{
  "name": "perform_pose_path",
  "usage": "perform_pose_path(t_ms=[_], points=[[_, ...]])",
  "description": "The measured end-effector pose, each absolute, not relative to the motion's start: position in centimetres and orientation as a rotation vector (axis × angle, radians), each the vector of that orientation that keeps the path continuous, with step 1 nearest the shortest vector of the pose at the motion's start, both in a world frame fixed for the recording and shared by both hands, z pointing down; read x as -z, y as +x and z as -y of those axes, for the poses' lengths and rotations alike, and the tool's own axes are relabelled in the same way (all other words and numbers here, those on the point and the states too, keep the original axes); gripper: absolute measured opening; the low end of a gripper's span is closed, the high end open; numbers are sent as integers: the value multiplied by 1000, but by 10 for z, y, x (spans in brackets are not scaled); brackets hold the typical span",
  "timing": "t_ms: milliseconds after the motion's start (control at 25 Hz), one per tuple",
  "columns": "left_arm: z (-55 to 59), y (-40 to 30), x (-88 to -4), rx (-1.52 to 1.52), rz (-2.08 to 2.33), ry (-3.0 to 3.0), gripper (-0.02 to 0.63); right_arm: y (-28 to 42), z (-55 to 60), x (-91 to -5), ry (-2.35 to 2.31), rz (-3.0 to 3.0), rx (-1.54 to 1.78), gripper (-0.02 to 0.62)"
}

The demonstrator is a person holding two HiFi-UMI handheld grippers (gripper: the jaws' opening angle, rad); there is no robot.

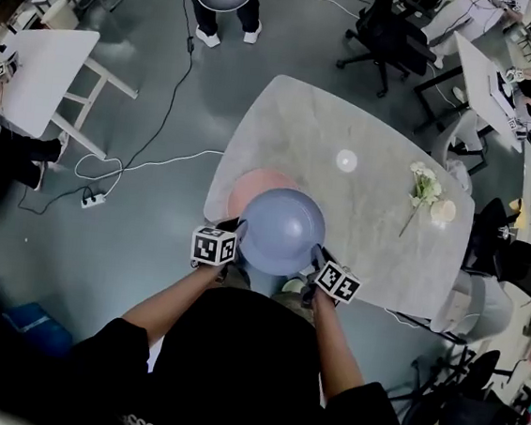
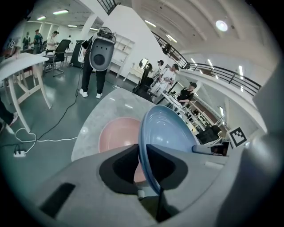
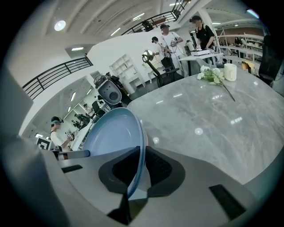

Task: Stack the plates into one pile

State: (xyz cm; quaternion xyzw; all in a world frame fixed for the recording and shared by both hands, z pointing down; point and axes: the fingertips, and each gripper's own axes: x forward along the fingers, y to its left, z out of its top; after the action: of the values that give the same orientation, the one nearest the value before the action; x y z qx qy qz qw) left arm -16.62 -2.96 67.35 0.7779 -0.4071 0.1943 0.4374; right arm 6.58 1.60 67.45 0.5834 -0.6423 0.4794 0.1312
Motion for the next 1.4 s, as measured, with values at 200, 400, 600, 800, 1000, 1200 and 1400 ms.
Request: perform_pose_path(t_ms=[200,400,600,800,1000,1200,1400], points=[[40,-183,-691,-503,939,1939,68,48,-4,-682,1707,1819,-1346,43],[50,-188,-711,-492,896,1913,72,41,0,-702,1718,1747,-1345,42],[59,-189,-737,-501,902,1871,71,38,12,-727,1665,1703,-1352,43],[77,-200,-749,-534,998,1809,63,32,33,-749,1632,1703,-1367,43],[79,-203,-770,-616,989,1770,63,29,37,-773,1607,1673,-1432,41],[84,-212,-777,-655,987,1753,64,21,47,-782,1584,1677,-1452,41],[85,-205,-779,-663,934,1757,71,26,54,-781,1579,1679,-1465,41]])
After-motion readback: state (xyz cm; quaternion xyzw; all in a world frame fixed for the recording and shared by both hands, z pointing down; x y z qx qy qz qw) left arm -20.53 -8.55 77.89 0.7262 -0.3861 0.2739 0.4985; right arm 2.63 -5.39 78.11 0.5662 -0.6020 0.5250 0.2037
